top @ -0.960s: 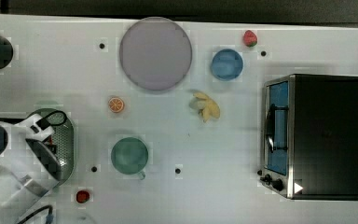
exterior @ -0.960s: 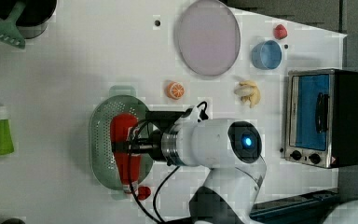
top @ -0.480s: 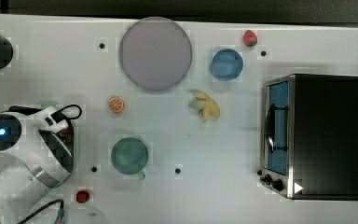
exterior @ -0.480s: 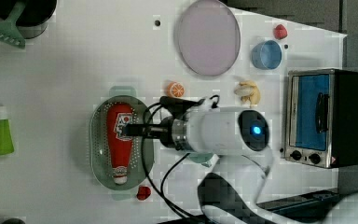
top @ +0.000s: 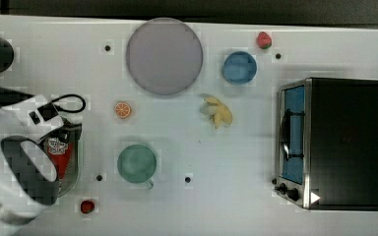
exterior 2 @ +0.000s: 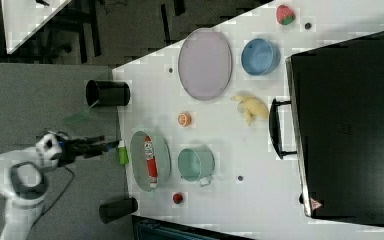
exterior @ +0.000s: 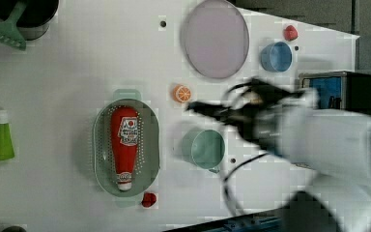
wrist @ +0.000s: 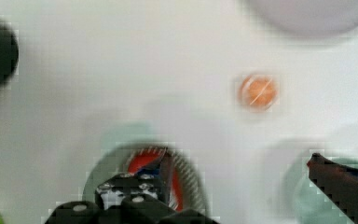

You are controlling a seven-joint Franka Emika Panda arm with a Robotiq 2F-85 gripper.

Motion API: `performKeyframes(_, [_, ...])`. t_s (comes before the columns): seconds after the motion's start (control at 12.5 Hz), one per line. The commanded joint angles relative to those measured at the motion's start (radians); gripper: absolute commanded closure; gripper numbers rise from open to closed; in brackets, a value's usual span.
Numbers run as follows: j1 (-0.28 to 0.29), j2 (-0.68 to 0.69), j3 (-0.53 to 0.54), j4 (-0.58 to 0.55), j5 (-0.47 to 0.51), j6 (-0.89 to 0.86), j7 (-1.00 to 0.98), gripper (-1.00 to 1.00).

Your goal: Pick Ketchup from the table and place it in strainer.

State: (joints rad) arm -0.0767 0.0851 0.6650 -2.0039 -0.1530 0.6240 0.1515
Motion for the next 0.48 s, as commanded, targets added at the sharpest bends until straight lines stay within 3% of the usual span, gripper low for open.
performKeyframes(0.08, [-0.129,-0.100,-0.105,0.063,0.049,-0.172,0.066,-1.00])
performKeyframes(0.48, [-0.163,-0.185,-0.334,0.166,0.123,-0.380,0.064,-1.00])
